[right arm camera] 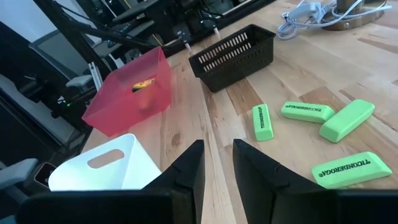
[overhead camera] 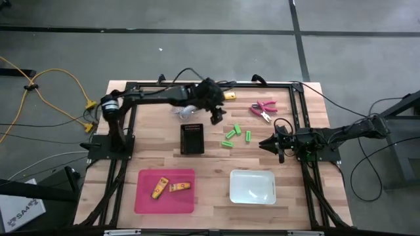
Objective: Pick & Place School Supplies
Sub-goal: Put the yellow crayon box into the pink bin
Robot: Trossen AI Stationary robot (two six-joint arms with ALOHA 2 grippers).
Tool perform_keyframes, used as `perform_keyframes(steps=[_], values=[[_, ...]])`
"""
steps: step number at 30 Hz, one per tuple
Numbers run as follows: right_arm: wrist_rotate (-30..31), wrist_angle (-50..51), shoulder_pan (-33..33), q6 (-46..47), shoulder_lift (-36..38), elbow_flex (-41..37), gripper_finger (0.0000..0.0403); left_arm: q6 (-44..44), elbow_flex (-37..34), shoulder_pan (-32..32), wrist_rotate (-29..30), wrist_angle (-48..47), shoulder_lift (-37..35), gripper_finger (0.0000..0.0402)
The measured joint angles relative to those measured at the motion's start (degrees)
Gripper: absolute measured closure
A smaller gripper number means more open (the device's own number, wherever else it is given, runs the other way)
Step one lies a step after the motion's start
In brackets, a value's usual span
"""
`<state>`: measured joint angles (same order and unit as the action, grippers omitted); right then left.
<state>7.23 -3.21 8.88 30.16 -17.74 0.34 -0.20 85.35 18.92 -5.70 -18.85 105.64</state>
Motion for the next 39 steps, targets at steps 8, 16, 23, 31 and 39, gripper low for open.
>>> perform_keyframes(steps=[8,16,23,31,39], values=[[0.17,0.01,-0.01,0.00,0.00,0.00,0.0331,1.53,14.06,2.69,-1.22,-10.93,10.65,0.0204],[-0.02,-0.03,-0.02,0.00,-0.53,0.00,0.0331,3.56,15.25,5.54,-0.21,-12.06,11.66,0.0204],[0.08,0.03,0.00,-0.01,-0.59,0.00,0.0331,6.22,15.88,8.52,-0.04,-12.15,11.63,0.0204],[0.10,0.00,0.00,0.00,-0.59,-0.01,0.0331,10.04,16.03,9.96,-0.41,-9.21,11.63,0.0204],[0.08,0.03,-0.02,-0.01,-0.59,-0.01,0.0331,10.62,19.42,10.15,-0.63,-7.27,13.70,0.0204]])
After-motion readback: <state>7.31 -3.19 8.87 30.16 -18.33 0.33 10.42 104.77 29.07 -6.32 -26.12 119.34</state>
